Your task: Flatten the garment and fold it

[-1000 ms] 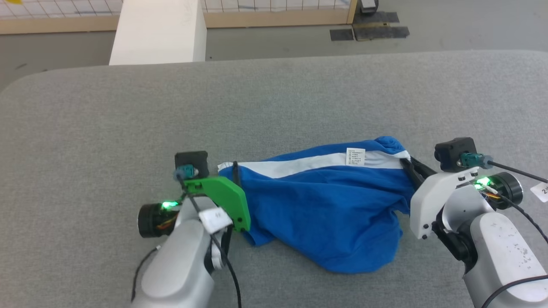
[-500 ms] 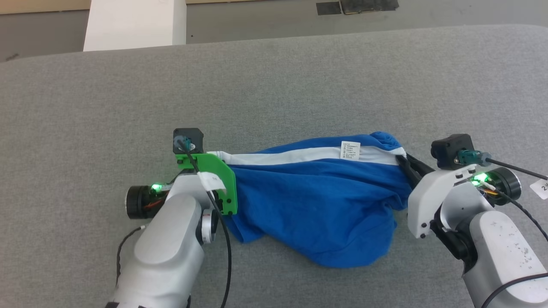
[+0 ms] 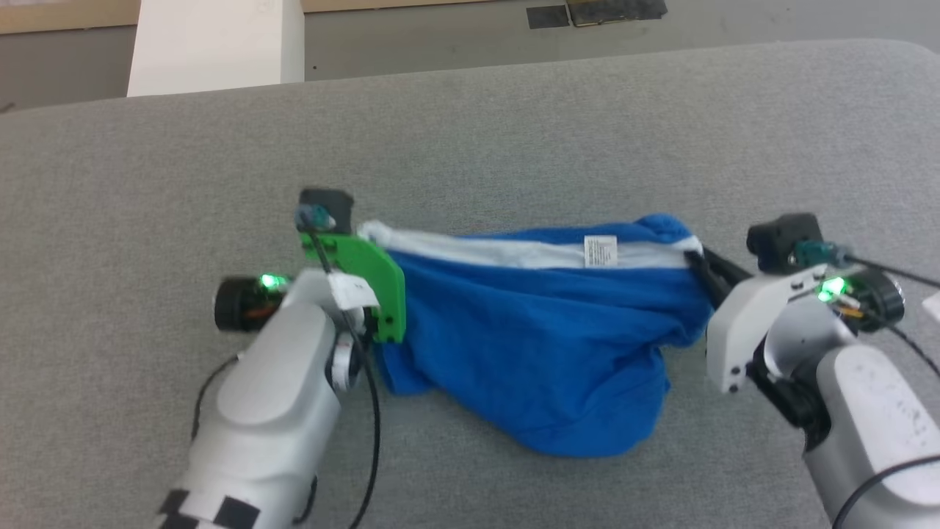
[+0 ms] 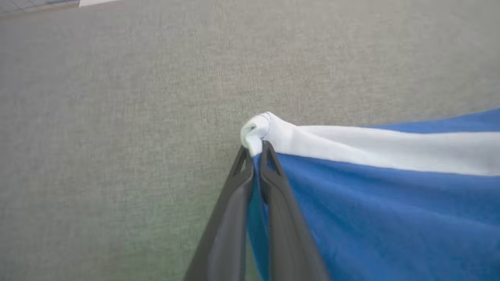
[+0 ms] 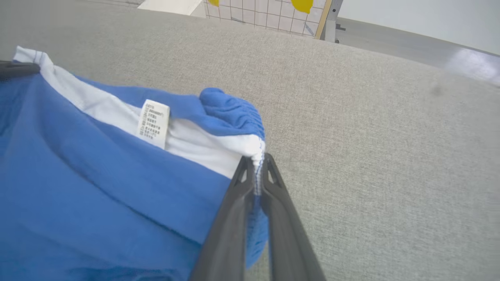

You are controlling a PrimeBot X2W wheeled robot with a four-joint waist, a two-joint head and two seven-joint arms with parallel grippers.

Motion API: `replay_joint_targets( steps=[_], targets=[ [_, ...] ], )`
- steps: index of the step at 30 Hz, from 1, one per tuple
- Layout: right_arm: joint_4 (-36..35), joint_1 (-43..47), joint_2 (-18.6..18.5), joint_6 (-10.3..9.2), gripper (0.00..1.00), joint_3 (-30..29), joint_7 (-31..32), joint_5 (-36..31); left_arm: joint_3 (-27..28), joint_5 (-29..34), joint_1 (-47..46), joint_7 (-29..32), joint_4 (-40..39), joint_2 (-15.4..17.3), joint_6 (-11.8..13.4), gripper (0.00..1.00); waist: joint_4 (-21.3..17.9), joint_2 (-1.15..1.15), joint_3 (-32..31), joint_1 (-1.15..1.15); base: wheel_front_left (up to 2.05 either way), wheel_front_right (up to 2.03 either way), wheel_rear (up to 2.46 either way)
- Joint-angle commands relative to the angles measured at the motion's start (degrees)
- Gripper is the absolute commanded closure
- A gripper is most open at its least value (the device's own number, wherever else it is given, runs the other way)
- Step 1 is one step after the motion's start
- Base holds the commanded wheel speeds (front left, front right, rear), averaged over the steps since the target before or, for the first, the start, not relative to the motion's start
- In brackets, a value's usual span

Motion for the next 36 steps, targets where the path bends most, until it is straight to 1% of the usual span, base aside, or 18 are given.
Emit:
replay_joint_targets(
  steps=[1,7,12,16,21,24,28,31,33,36],
  targets=[
    [-0.67,-2.53,-0.41,-0.09,1.0,0.14,0.1,0.35,0.68,-0.2,-2.8,-1.87,-1.09,0.8,-0.63,1.0,-0.48,0.0,0.09,0.0,0.0,0.0,0.0],
    [-0.64,-12.51,-2.27,-0.09,1.0,2.13,0.36,1.04,0.15,2.3,-10.38,-6.76,-4.69,4.04,-3.48,1.0,-2.34,0.0,1.7,0.0,0.0,0.0,0.0],
    [0.83,-23.85,-3.5,-0.09,1.0,4.0,-0.01,2.83,0.79,3.79,-19.43,-9.05,-7.0,5.55,-4.37,1.0,-3.51,0.0,4.64,0.0,0.0,0.0,0.0],
    [3.36,-33.73,-4.14,-0.09,1.0,5.15,-1.49,4.29,1.95,5.24,-26.91,-10.99,-8.06,6.72,-3.49,1.0,-4.32,0.0,7.48,0.0,0.0,0.0,0.0],
    [7.68,-43.95,-4.27,-0.09,1.0,5.22,-5.37,4.57,4.24,6.93,-34.7,-15.3,-8.88,8.05,-0.82,1.0,-4.86,0.0,10.38,0.0,0.0,0.0,0.0],
    [10.29,-48.71,-4.14,-0.09,1.0,4.62,-9.03,4.09,5.37,7.86,-38.24,-18.87,-9.43,8.74,0.55,1.0,-4.76,0.0,11.25,0.0,0.0,0.0,0.0],
    [12.79,-51.94,-4.08,-0.09,1.0,4.34,-13.99,3.74,5.88,8.29,-40.49,-22.45,-10.11,9.34,0.73,1.0,-4.03,0.0,11.44,0.0,0.0,0.0,0.0],
    [13.96,-50.7,-4.23,-0.09,1.0,5.62,-16.47,4.42,5.52,7.99,-39.09,-23.71,-10.23,9.6,0.01,1.0,-3.21,0.0,10.78,0.0,0.0,0.0,0.0],
    [14.61,-48.22,-4.35,-0.09,1.0,7.18,-17.59,5.62,4.45,8.08,-36.42,-23.66,-10.13,10.14,-0.89,1.0,-2.77,0.0,9.91,0.0,0.0,0.0,0.0],
    [14.88,-42.41,-4.79,-0.09,1.0,9.93,-18.77,8.04,2.84,7.4,-29.34,-22.73,-10.56,11.25,-2.47,1.0,-2.14,0.0,8.2,0.0,0.0,0.0,0.0]
  ],
)
